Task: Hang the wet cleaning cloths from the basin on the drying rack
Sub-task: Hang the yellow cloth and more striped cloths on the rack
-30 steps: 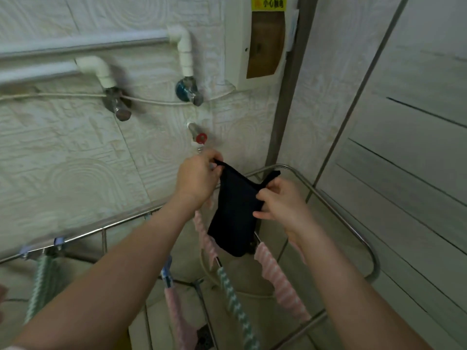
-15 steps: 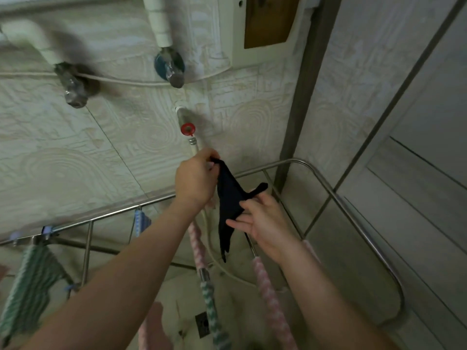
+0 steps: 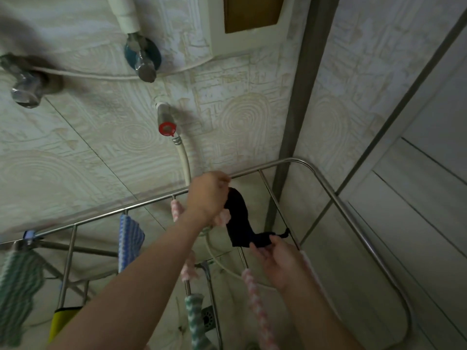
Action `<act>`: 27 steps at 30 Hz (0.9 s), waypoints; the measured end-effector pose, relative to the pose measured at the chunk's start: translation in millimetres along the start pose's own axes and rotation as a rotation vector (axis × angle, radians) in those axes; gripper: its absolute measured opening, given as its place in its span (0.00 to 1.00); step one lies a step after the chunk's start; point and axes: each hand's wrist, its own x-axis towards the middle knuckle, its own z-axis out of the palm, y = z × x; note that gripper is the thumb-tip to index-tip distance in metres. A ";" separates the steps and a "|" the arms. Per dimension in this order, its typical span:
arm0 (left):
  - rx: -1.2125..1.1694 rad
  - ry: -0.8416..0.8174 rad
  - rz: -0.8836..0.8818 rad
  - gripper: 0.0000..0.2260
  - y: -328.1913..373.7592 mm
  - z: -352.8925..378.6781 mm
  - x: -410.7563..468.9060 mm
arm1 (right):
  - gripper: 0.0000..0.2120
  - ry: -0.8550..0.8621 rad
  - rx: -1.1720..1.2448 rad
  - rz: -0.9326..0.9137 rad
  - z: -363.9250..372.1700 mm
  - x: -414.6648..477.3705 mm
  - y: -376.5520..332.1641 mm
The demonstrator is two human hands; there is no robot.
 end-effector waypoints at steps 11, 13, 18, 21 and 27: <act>-0.326 -0.237 -0.398 0.19 -54.6 26.4 16.0 | 0.13 0.067 -0.079 0.074 2.2 18.8 4.5; -0.373 -0.264 -0.400 0.18 -57.4 28.8 19.2 | 0.08 0.044 -0.207 0.128 -0.1 14.3 8.1; -0.358 -0.206 -0.410 0.05 -59.7 26.9 21.4 | 0.40 -0.068 -0.373 0.080 3.6 21.4 14.1; -0.216 -0.184 -0.387 0.04 -58.9 21.8 18.8 | 0.29 -0.111 -0.479 0.009 18.3 17.2 11.4; -0.088 -0.109 -0.335 0.04 -52.3 19.6 14.4 | 0.12 0.048 -0.551 -0.237 24.6 21.3 8.0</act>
